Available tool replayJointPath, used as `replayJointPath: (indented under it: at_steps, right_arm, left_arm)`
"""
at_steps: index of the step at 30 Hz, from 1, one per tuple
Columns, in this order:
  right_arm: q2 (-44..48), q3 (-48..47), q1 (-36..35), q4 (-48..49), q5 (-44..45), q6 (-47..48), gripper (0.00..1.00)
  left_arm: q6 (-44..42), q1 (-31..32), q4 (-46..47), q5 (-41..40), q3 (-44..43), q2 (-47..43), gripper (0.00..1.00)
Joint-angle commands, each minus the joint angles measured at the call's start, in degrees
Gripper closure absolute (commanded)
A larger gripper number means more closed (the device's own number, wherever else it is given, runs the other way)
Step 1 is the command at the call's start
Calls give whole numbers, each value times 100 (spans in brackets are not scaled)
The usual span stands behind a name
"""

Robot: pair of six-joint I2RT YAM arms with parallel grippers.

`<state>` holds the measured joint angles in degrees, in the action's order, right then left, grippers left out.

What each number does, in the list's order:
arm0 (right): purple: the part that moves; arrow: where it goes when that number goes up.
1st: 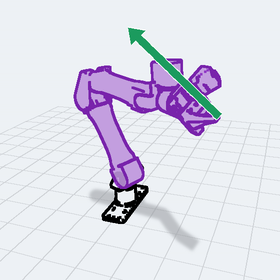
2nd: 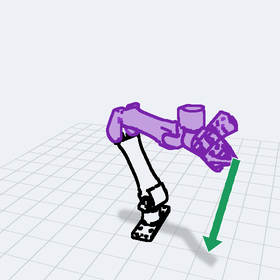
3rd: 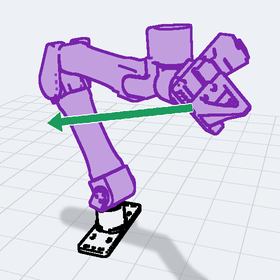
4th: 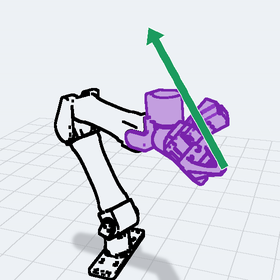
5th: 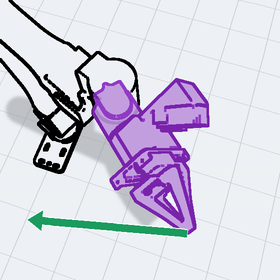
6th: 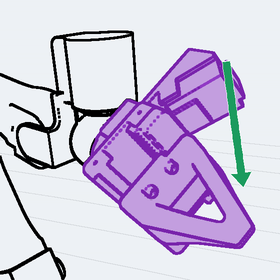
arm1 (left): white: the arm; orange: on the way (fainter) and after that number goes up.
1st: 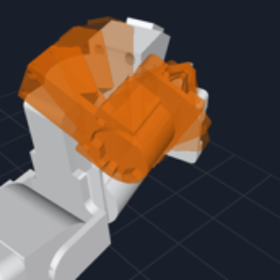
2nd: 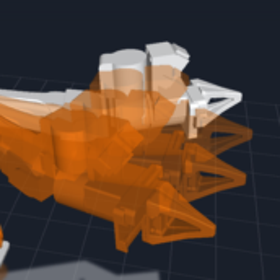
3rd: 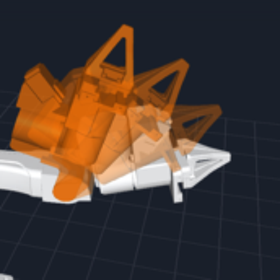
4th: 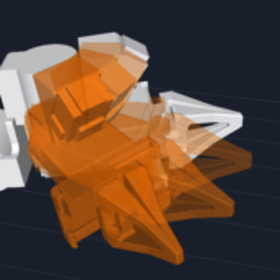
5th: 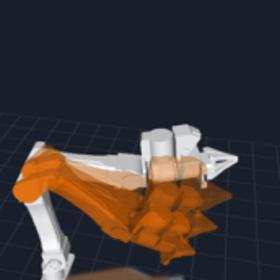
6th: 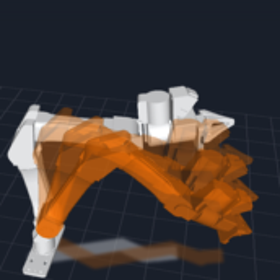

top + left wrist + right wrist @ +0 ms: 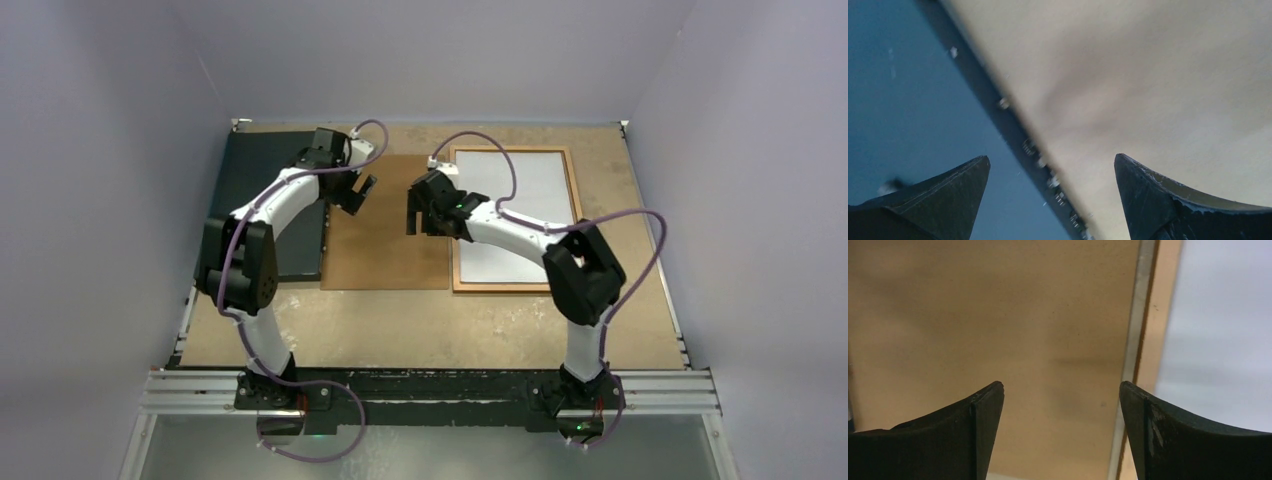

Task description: Put the photo into the frame

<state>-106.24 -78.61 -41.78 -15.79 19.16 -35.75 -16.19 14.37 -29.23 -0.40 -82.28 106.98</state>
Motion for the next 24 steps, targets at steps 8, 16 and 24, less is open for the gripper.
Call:
replayJointPath:
  at_steps: [8, 16, 24]
  right_arm:
    - [-866, -462, 139, 129, 132, -298, 12]
    - [-771, 89, 604, 266, 211, -386, 7]
    - [-618, 312, 926, 450, 143, -334, 6]
  left_arm:
    - [-509, -75, 375, -633, 682, -551, 7]
    - [-685, -67, 732, -867, 875, -404, 8]
    - [-824, 74, 1031, -1228, 888, -38, 9]
